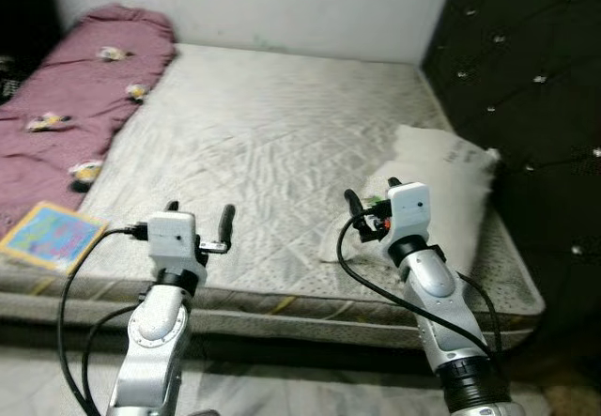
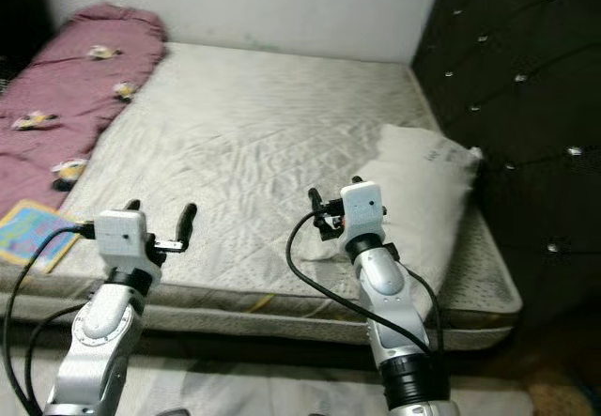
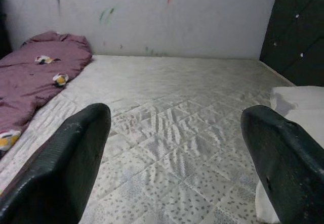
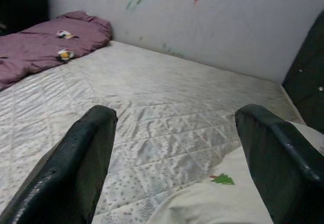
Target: Clean up the room
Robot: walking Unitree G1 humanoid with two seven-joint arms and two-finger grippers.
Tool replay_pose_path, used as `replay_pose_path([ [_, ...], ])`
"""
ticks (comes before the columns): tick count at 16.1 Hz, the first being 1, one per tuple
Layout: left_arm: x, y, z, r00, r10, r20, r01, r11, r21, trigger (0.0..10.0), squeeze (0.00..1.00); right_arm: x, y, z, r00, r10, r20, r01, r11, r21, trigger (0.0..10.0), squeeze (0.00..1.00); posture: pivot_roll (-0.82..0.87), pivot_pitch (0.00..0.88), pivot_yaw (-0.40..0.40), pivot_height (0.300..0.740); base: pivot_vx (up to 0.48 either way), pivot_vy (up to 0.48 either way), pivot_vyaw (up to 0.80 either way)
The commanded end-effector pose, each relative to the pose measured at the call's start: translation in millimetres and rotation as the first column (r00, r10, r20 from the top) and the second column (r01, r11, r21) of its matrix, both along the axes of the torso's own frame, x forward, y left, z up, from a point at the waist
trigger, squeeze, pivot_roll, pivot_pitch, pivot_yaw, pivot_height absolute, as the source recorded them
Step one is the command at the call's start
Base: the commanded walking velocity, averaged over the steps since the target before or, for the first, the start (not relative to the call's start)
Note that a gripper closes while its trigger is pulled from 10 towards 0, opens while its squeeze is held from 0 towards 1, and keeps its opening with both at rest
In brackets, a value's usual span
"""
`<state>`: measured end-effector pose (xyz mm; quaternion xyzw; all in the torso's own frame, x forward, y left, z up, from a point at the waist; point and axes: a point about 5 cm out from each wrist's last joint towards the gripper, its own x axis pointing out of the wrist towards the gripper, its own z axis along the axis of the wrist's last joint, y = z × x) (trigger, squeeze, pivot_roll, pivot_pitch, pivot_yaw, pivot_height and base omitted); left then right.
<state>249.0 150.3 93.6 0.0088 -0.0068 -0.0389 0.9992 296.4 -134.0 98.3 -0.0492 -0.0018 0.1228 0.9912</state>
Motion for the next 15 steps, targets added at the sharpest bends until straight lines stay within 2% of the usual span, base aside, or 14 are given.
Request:
replay_pose_path([
  [1, 0.9, -3.5, 3.4, 1.000, -0.017, 0.014, 0.017, 1.000, -0.009, 10.0, 0.00, 3.1, -0.3, 6.6, 1.000, 0.005, 0.026, -0.005, 1.000, -0.001, 10.0, 0.00, -0.06, 0.000, -0.069, 0.740, 0.319, 0.000, 0.00],
  [8, 0.5, -3.6, 2.2, 1.000, -0.018, 0.006, 0.018, 1.000, -0.009, 10.0, 0.00, 3.2, 0.3, 7.9, 1.000, 0.005, 0.031, -0.005, 1.000, 0.000, 10.0, 0.00, -0.06, 0.000, -0.067, 0.740, 0.301, 0.000, 0.00],
  [11, 1.6, 0.0, -1.7, 1.000, 0.023, -0.021, -0.022, 1.000, 0.013, 10.0, 0.00, 3.2, 0.0, 7.0, 1.000, 0.006, 0.027, -0.005, 1.000, -0.003, 10.0, 0.00, -0.06, 0.000, -0.070, 0.740, 0.000, 0.000, 0.00],
  [15, 1.5, 0.3, -1.5, 1.000, 0.022, -0.019, -0.022, 1.000, 0.018, 10.0, 0.00, 3.9, -1.7, 5.7, 1.000, -0.003, 0.016, 0.003, 1.000, 0.009, 10.0, 0.00, -0.06, 0.000, -0.070, 0.740, 0.000, 0.000, 0.00],
])
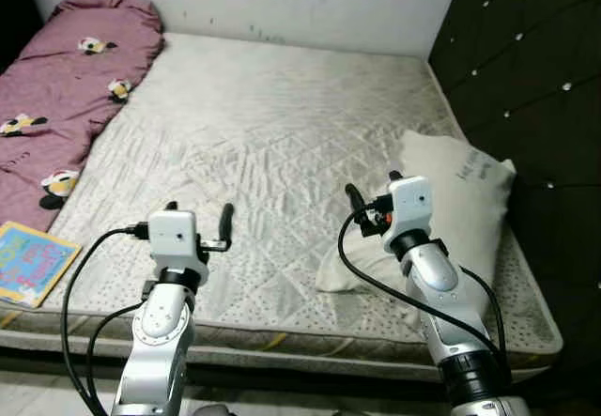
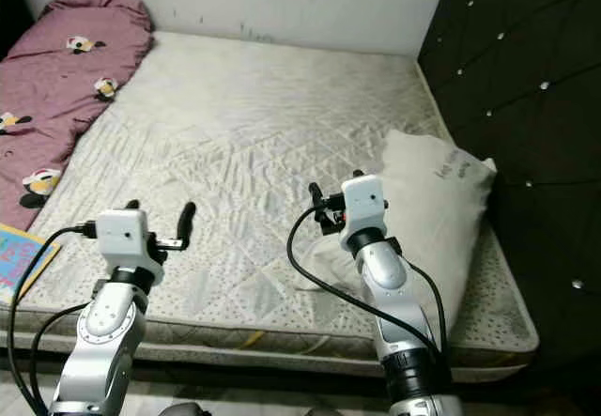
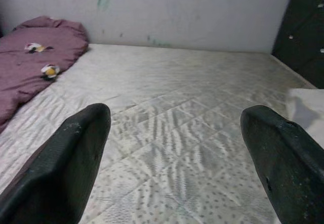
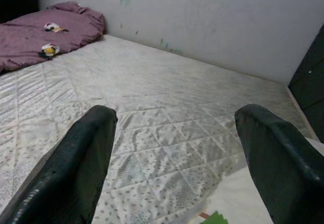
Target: Clean up the room
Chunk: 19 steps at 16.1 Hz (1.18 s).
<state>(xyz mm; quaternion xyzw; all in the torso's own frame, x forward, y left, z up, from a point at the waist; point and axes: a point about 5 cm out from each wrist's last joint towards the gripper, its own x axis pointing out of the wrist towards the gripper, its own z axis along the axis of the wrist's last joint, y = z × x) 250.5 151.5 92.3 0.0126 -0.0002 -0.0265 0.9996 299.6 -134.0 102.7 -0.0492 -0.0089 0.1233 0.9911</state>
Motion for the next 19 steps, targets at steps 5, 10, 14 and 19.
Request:
replay_pose_path([
  [5, -0.8, -1.6, -0.4, 1.000, -0.007, -0.005, 0.007, 1.000, 0.004, 10.0, 0.00, -0.5, -0.9, -0.3, 1.000, -0.002, -0.001, 0.002, 1.000, 0.005, 10.0, 0.00, -0.05, 0.000, -0.071, 0.740, 0.000, -0.407, 0.00],
  [10, -0.8, -1.7, -1.3, 1.000, -0.002, -0.012, 0.002, 1.000, 0.000, 10.0, 0.00, -2.3, 0.7, -2.5, 1.000, 0.004, -0.009, -0.004, 1.000, 0.005, 10.0, 0.00, -0.05, 0.000, -0.075, 0.740, 0.000, -0.480, 0.00],
  [14, -0.5, -1.9, -1.5, 1.000, -0.001, -0.013, 0.001, 1.000, -0.002, 10.0, 0.00, -2.8, 0.7, -3.3, 1.000, 0.005, -0.012, -0.005, 1.000, 0.003, 10.0, 0.00, -0.05, 0.000, -0.074, 0.740, 0.000, -0.480, 0.00],
  [19, -0.6, 1.6, 0.7, 0.999, 0.034, 0.001, -0.034, 0.999, 0.002, 10.0, 0.00, -3.1, -0.3, -3.4, 1.000, 0.003, -0.013, -0.003, 1.000, -0.002, 10.0, 0.00, -0.06, 0.000, -0.076, 0.740, 0.000, -0.192, 0.00],
])
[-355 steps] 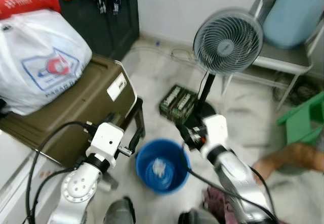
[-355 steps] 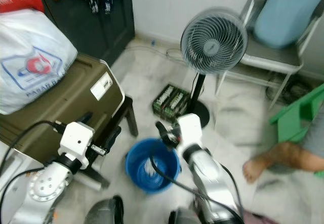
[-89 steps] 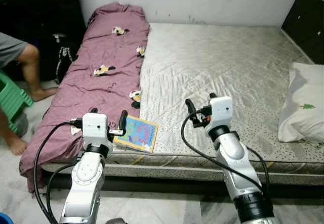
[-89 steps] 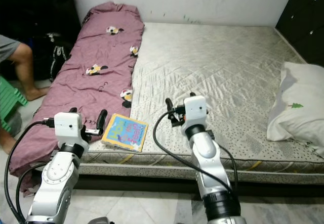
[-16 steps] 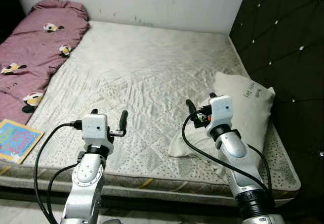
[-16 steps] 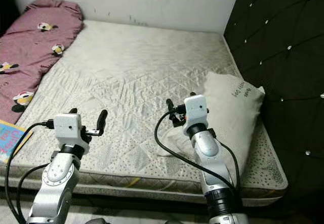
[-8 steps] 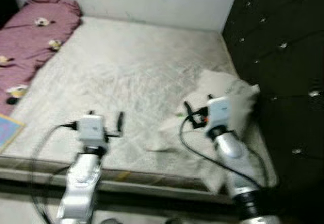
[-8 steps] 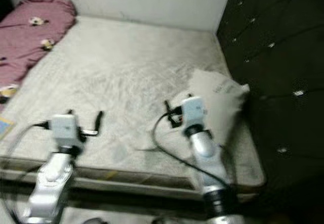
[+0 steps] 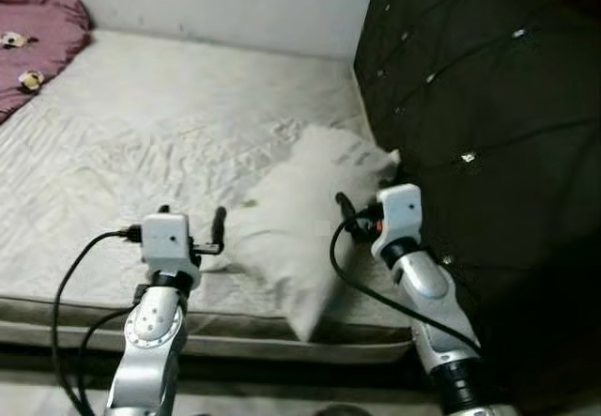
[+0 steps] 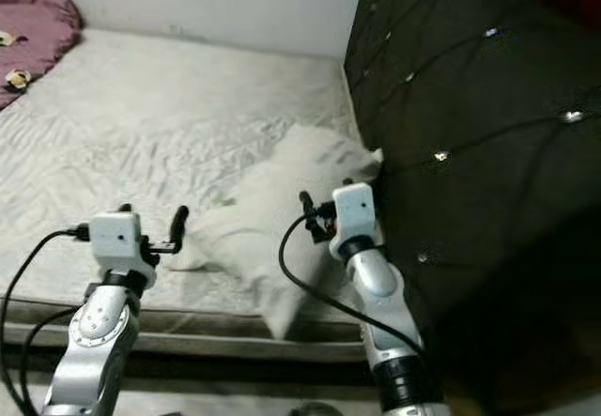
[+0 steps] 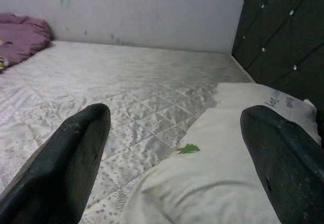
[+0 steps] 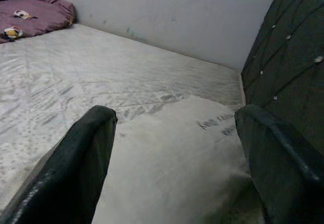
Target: Clean up the room
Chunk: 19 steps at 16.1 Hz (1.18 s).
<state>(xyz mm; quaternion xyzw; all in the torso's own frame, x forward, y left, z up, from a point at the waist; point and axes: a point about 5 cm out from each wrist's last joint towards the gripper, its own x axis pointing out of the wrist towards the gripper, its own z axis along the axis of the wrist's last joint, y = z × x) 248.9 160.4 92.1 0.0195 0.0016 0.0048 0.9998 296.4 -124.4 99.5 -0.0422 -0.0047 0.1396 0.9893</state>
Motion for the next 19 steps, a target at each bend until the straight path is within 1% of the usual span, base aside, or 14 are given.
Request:
replay_pose_path([
  [1, -0.5, 1.6, 2, 0.999, 0.050, 0.003, -0.050, 0.999, 0.016, 10.0, 0.00, -0.3, -10.8, -1, 0.999, -0.032, -0.005, 0.032, 0.999, -0.012, 10.0, 0.00, -0.04, 0.000, -0.071, 0.740, 0.000, 0.000, 0.00],
  [2, -3.4, 9.1, 0, 0.996, 0.094, -0.006, -0.094, 0.996, 0.011, 10.0, 0.00, -0.9, -10.9, -2, 0.999, -0.036, -0.013, 0.036, 0.999, -0.010, 10.0, 0.00, -0.05, 0.000, -0.068, 0.740, 0.000, 0.000, -0.73],
  [3, -5.4, 10.9, 0, 0.995, 0.099, -0.005, -0.099, 0.995, 0.013, 10.0, 0.00, -1.5, -12.0, -3, 0.999, -0.042, -0.016, 0.041, 0.999, -0.006, 10.0, 0.00, -0.05, 0.000, -0.069, 0.740, 0.000, 0.000, -0.80],
  [4, -7.6, 14.1, 2, 0.993, 0.118, 0.016, -0.118, 0.993, 0.016, 10.0, 0.00, -2.1, -12.0, -3, 0.999, -0.043, -0.016, 0.043, 0.999, -0.003, 10.0, 0.00, -0.04, 0.000, -0.071, 0.740, 0.000, 0.000, -0.80],
  [5, -8.2, 15.3, 4, 0.992, 0.125, 0.026, -0.125, 0.992, 0.021, 10.0, 0.00, -2.6, -11.8, -3, 0.999, -0.042, -0.015, 0.042, 0.999, -0.004, 10.0, 0.00, -0.04, 0.000, -0.071, 0.740, 0.000, 0.000, 0.00],
  [7, -8.0, 14.2, 3, 0.991, 0.134, 0.013, -0.134, 0.990, 0.030, 10.0, 0.00, -3.2, -11.9, -4, 0.999, -0.036, -0.018, 0.036, 0.999, -0.008, 10.0, 0.00, -0.04, 0.000, -0.072, 0.740, 0.000, 0.000, 0.00],
  [10, -10.1, 15.1, 0, 0.990, 0.140, -0.002, -0.140, 0.990, 0.013, 10.0, 0.00, -2.3, -10.4, -6, 0.999, -0.036, -0.018, 0.036, 0.999, -0.009, 10.0, 0.00, -0.04, 0.000, -0.059, 0.740, 0.000, 0.000, 0.00],
  [12, -7.3, 11.4, -1, 0.993, 0.119, -0.016, -0.119, 0.993, -0.003, 10.0, 0.00, -2.0, -10.0, -6, 0.999, -0.035, -0.019, 0.035, 0.999, -0.009, 10.0, 0.00, -0.04, 0.000, -0.059, 0.740, 0.000, 0.000, 0.00],
  [13, -5.6, 10.1, -1, 0.993, 0.113, -0.016, -0.113, 0.993, -0.020, 10.0, 0.00, -1.9, -9.9, -6, 0.999, -0.033, -0.018, 0.033, 0.999, -0.010, 10.0, 0.00, -0.04, 0.000, -0.059, 0.740, 0.000, 0.480, 0.00],
  [15, -3.9, 9.5, 0, 0.994, 0.111, -0.018, -0.111, 0.994, -0.024, 10.0, 0.00, -1.7, -9.9, -5, 0.999, -0.033, -0.016, 0.033, 0.999, -0.011, 10.0, 0.00, -0.05, 0.000, -0.063, 0.740, 0.000, 0.480, 0.00],
  [17, -3.9, 3.4, 3, 0.999, 0.051, 0.004, -0.051, 0.998, -0.042, 10.0, 0.00, -1.1, -9.6, -4, 0.999, -0.036, -0.014, 0.035, 0.999, -0.010, 10.0, 0.00, -0.05, 0.000, -0.066, 0.740, 0.000, 0.480, 0.00],
  [18, -3.3, 2.4, 5, 0.999, 0.042, 0.012, -0.041, 0.998, -0.054, 10.0, 0.00, -0.9, -9.6, -4, 0.999, -0.037, -0.012, 0.037, 0.999, -0.007, 10.0, 0.00, -0.05, 0.000, -0.066, 0.740, 0.000, 0.480, 0.00],
  [19, -2.7, 3.7, 5, 0.998, 0.055, 0.010, -0.054, 0.997, -0.054, 10.0, 0.00, -1.1, -9.5, -4, 0.999, -0.037, -0.011, 0.037, 0.999, -0.006, 10.0, 0.00, -0.05, 0.000, -0.066, 0.740, 0.000, 0.476, 0.00],
])
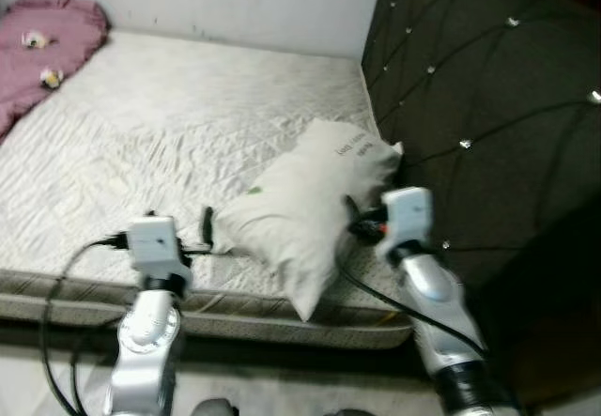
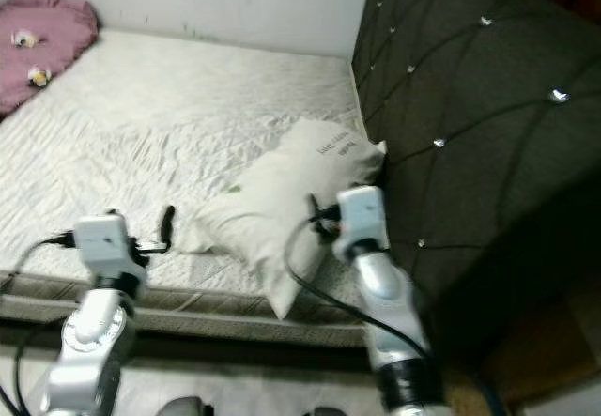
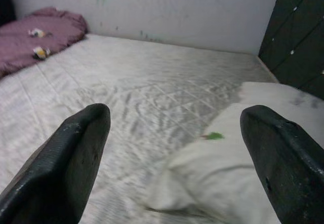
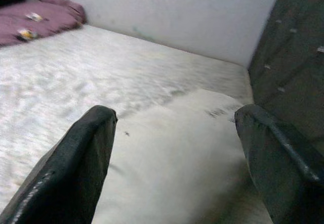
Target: Clean up the room
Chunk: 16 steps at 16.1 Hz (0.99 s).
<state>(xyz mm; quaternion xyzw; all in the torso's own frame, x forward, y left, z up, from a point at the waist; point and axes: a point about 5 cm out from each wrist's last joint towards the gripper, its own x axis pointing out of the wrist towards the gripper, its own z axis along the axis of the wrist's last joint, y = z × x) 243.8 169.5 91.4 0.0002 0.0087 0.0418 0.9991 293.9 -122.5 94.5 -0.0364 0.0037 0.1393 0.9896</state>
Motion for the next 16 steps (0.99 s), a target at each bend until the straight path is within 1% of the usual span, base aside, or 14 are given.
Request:
replay_pose_path([
  [1, 2.8, -4.2, 5.9, 1.000, -0.011, 0.025, 0.011, 1.000, -0.009, 10.0, 0.00, 1.1, -11.4, 1.2, 0.999, -0.035, 0.007, 0.035, 0.999, -0.016, 10.0, 0.00, -0.05, 0.000, -0.071, 0.740, 0.000, 0.416, 0.00],
  [3, 1.9, -3.7, 7.1, 0.999, -0.014, 0.036, 0.014, 1.000, 0.014, 10.0, 0.00, 0.2, -11.9, 1.2, 0.999, -0.032, 0.006, 0.032, 0.999, -0.018, 10.0, 0.00, -0.05, 0.000, -0.074, 0.740, 0.000, 0.000, 0.00],
  [5, -1.1, -6.8, 8.0, 0.997, -0.065, 0.048, 0.066, 0.998, -0.016, 10.0, 0.00, 0.2, -12.1, 1.3, 0.999, -0.031, 0.006, 0.031, 0.999, -0.019, 10.0, 0.00, -0.05, 0.000, -0.076, 0.740, 0.000, 0.000, 0.00],
  [7, -1.2, -8.6, 8.5, 0.996, -0.078, 0.053, 0.080, 0.996, -0.029, 10.0, 0.00, 0.3, -12.1, 1.4, 0.999, -0.031, 0.006, 0.031, 0.999, -0.020, 10.0, 0.00, -0.05, 0.000, -0.078, 0.740, 0.000, 0.000, 0.00],
  [8, -1.4, -10.0, 9.3, 0.994, -0.094, 0.061, 0.097, 0.994, -0.044, 10.0, 0.00, 0.3, -12.0, 1.5, 1.000, -0.030, 0.006, 0.030, 0.999, -0.021, 10.0, 0.00, -0.05, 0.000, -0.078, 0.740, 0.296, 0.000, 0.00],
  [10, -1.5, -10.3, 9.7, 0.993, -0.098, 0.062, 0.101, 0.994, -0.041, 10.0, 0.00, 0.3, -11.8, 1.4, 1.000, -0.030, 0.005, 0.030, 0.999, -0.021, 10.0, 0.00, -0.05, 0.000, -0.077, 0.740, 0.339, 0.000, 0.00],
  [14, -1.2, -12.7, 10.0, 0.990, -0.123, 0.065, 0.127, 0.990, -0.061, 10.0, 0.00, 0.0, -11.5, 1.5, 0.999, -0.032, 0.006, 0.032, 0.999, -0.020, 10.0, 0.00, -0.06, 0.000, -0.074, 0.740, 0.364, 0.000, 0.00],
  [16, -1.5, -12.6, 9.6, 0.991, -0.119, 0.063, 0.123, 0.991, -0.054, 10.0, 0.00, -0.1, -11.9, 1.6, 0.999, -0.033, 0.006, 0.033, 0.999, -0.021, 10.0, 0.00, -0.05, 0.000, -0.075, 0.740, 0.386, 0.000, 0.00],
])
